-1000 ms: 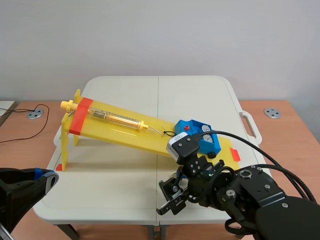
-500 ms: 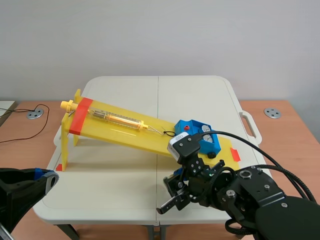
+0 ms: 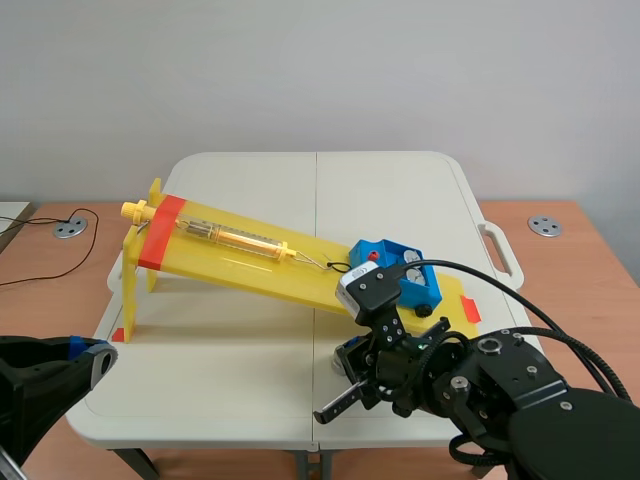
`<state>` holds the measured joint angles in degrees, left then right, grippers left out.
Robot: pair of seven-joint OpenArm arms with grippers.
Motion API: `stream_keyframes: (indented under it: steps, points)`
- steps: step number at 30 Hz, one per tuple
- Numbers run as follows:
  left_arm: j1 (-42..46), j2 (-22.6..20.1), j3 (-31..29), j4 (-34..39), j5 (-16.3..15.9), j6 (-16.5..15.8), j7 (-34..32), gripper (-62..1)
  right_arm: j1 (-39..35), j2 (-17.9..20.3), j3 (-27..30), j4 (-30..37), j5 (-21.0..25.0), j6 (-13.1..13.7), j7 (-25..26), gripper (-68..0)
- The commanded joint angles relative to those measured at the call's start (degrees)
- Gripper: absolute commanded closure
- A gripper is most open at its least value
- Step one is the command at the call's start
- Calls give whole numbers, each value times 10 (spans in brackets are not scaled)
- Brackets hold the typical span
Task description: Place the four metal weights on the blue cart on the ramp.
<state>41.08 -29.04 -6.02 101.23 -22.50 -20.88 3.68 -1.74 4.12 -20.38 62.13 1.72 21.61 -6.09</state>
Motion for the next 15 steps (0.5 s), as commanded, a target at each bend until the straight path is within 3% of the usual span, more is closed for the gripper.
stream_keyframes:
  steps: [1, 10, 15]
  points:
    - [-13, -5, -4, 19, -18, -14, -52, -32, 48, -9, -3, 2, 12, -26, 13, -8]
    - [-13, -5, -4, 19, -18, -14, -52, -32, 46, -7, -3, 9, 13, -25, 19, -7]
    - [-13, -5, -4, 19, -18, -14, -52, -32, 28, 3, -3, 55, 29, -13, 1, -7]
